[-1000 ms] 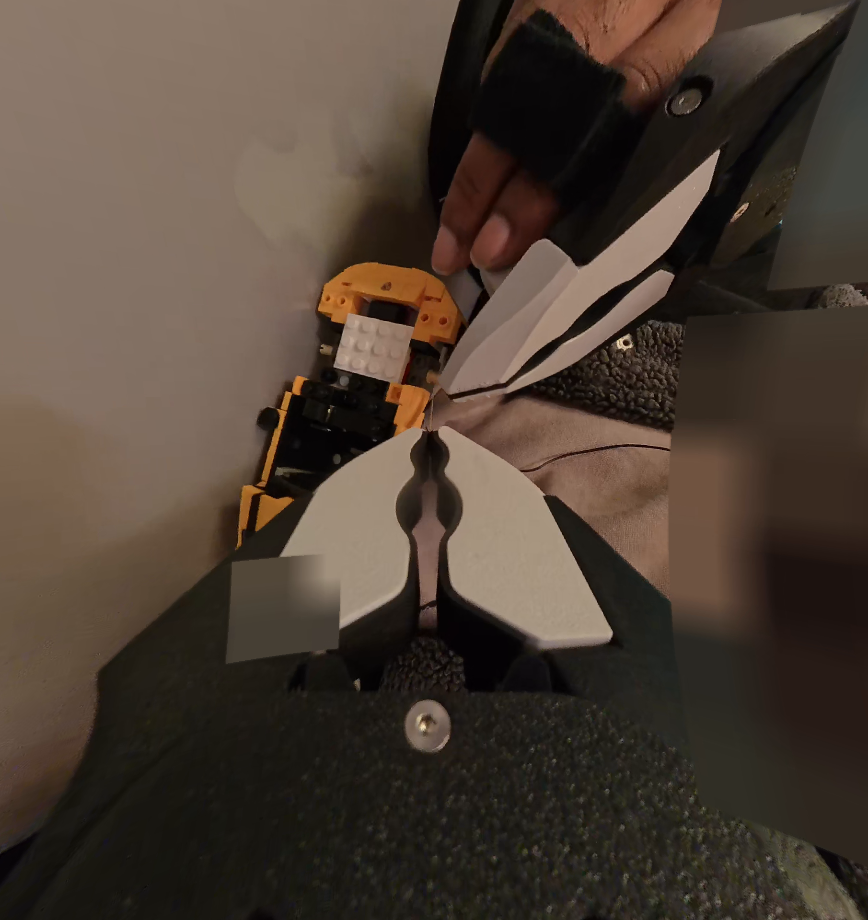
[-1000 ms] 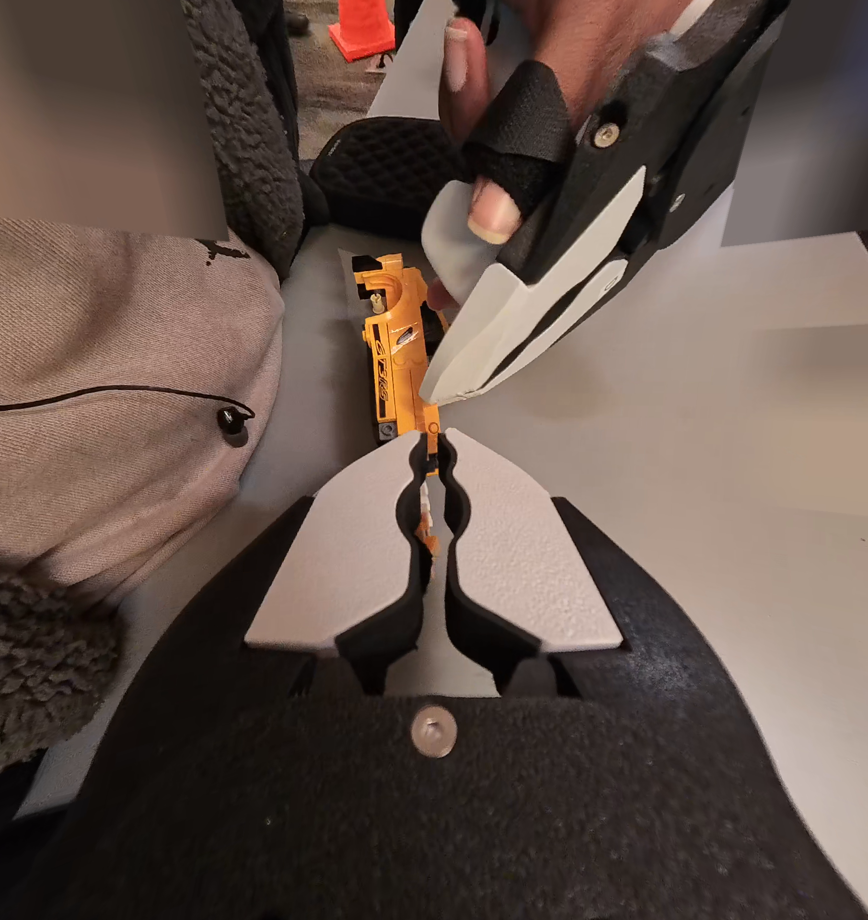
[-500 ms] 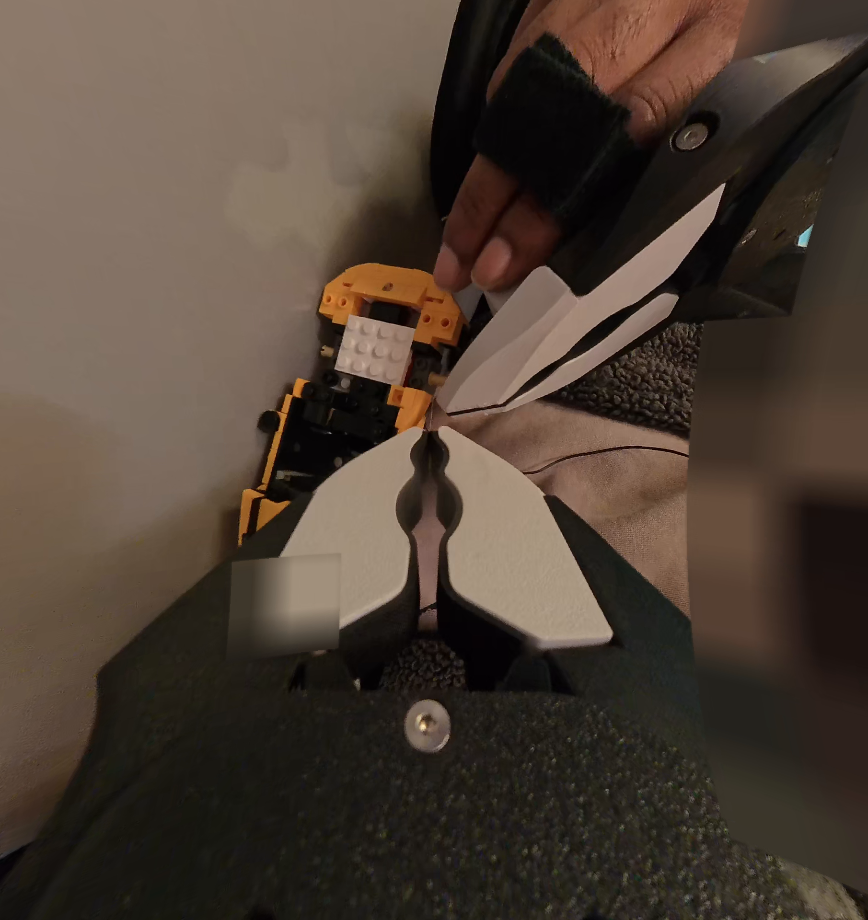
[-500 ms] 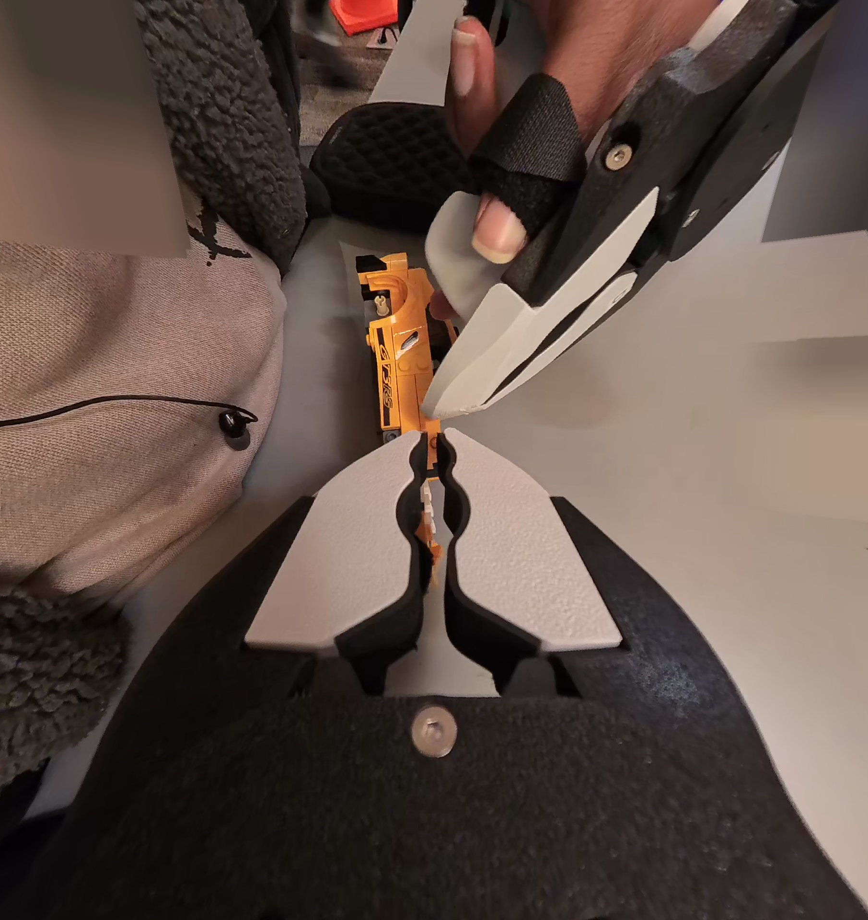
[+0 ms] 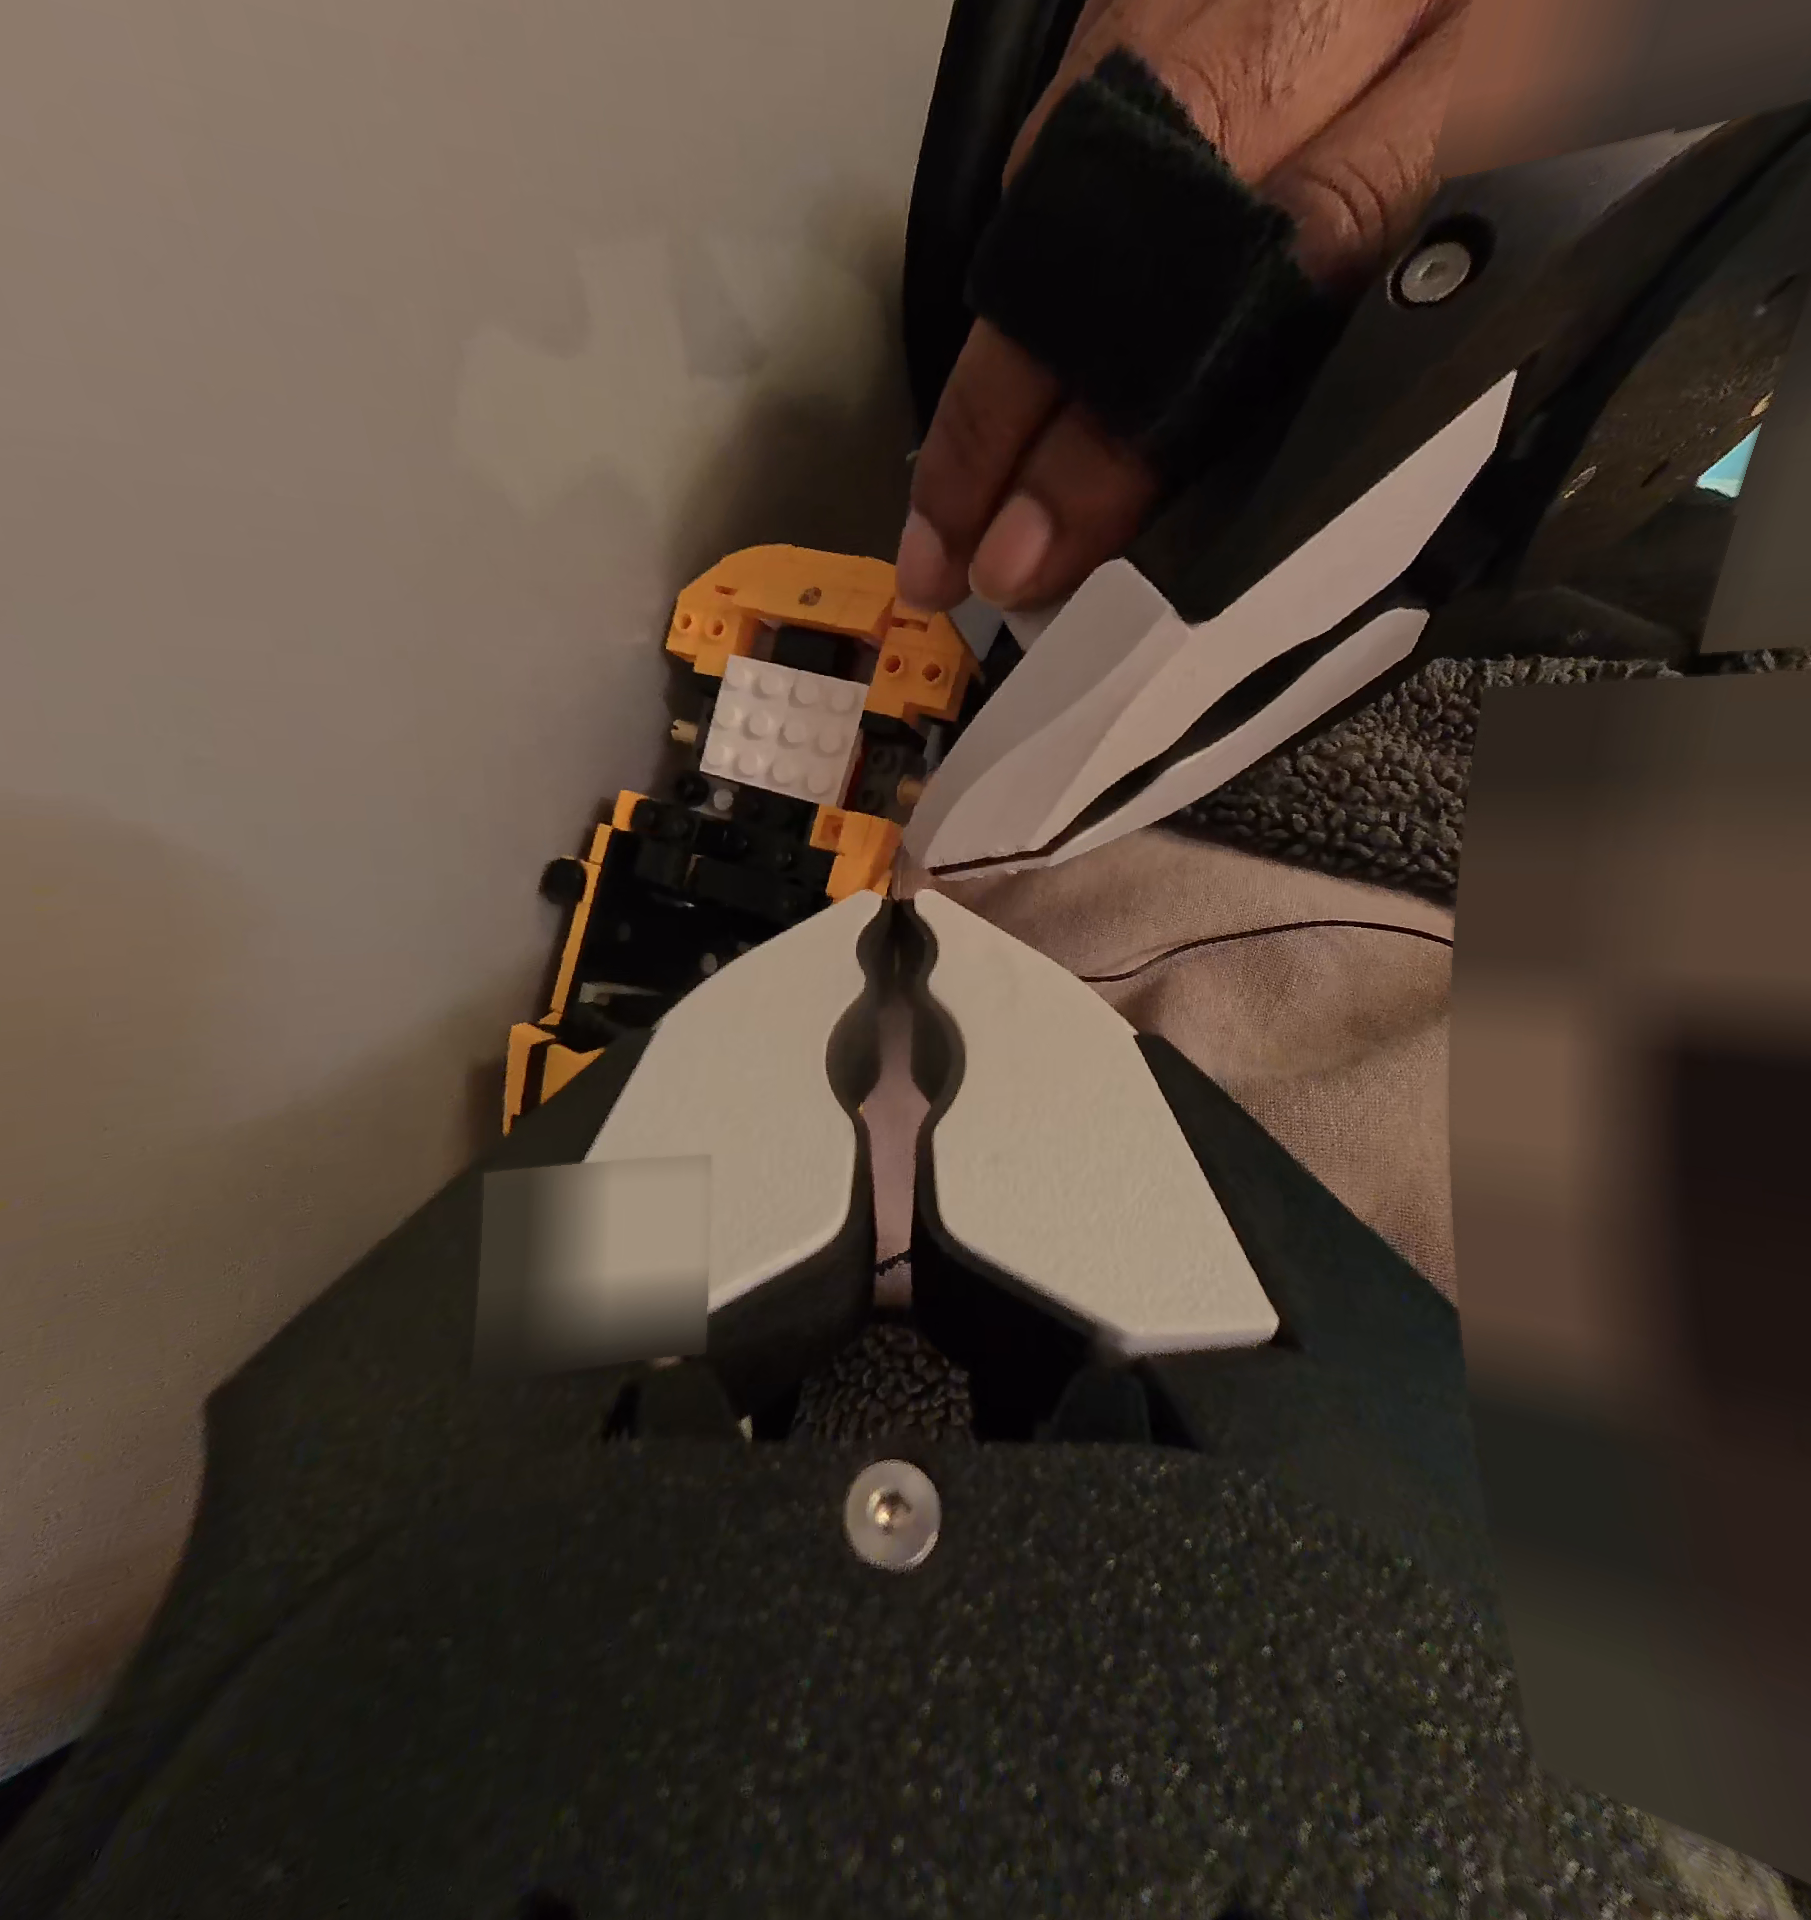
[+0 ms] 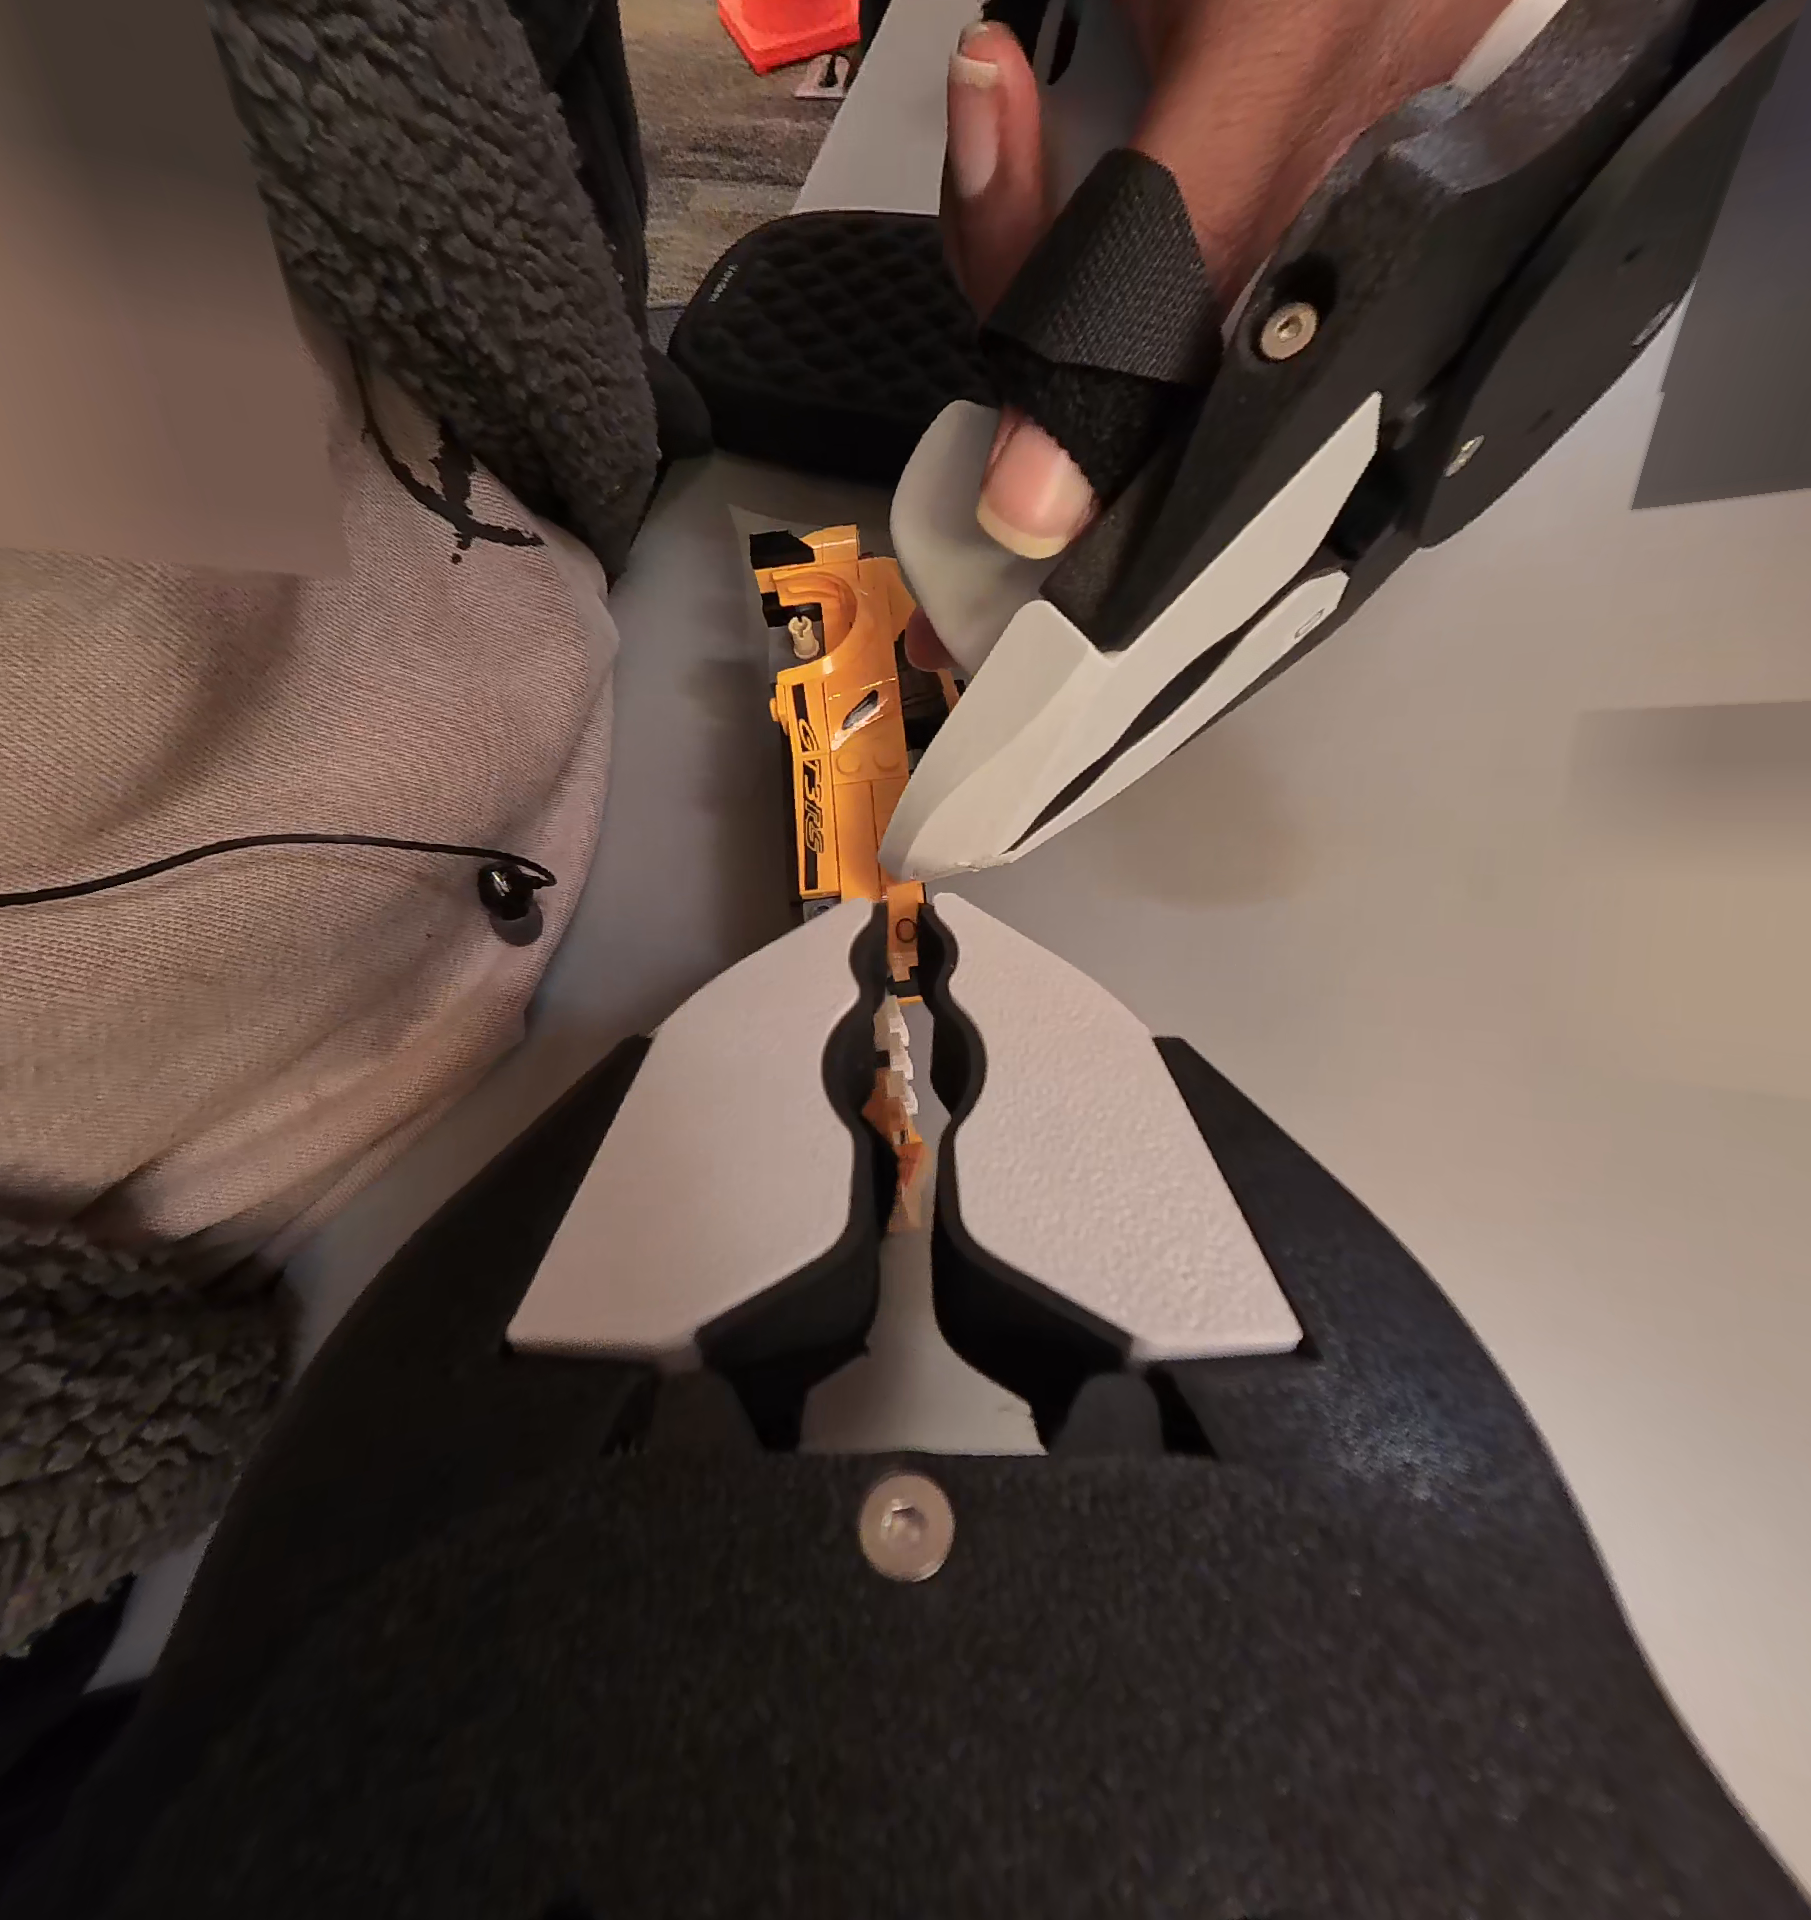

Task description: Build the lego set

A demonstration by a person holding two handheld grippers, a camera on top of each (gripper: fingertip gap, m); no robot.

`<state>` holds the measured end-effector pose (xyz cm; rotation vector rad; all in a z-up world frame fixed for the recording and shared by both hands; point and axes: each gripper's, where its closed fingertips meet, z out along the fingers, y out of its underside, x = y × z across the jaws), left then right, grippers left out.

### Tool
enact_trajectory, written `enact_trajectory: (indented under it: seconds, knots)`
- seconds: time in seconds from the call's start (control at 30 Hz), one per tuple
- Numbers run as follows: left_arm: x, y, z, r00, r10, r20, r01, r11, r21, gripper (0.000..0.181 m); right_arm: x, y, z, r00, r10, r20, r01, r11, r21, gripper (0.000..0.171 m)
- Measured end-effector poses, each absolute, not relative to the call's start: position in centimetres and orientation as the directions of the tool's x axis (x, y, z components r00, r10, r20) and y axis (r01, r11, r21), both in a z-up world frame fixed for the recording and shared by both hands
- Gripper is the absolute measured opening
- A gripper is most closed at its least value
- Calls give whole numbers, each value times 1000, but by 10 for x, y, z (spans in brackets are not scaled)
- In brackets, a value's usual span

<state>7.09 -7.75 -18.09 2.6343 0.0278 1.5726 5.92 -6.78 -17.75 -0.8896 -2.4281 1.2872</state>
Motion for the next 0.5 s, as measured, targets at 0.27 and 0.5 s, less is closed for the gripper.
enact_trajectory:
  seconds: [0.27, 0.5]
  knots:
    - [71, -78, -179, 469, 50, 882, -25, -997, 70, 0, 60, -68, -182, -788, 614, -31, 388, 458, -800, 9]
    - [71, -78, -178, 454, 57, 889, -18, -997, 73, 0, 60, -68, -183, -796, 605, 39, 342, 502, -795, 7]
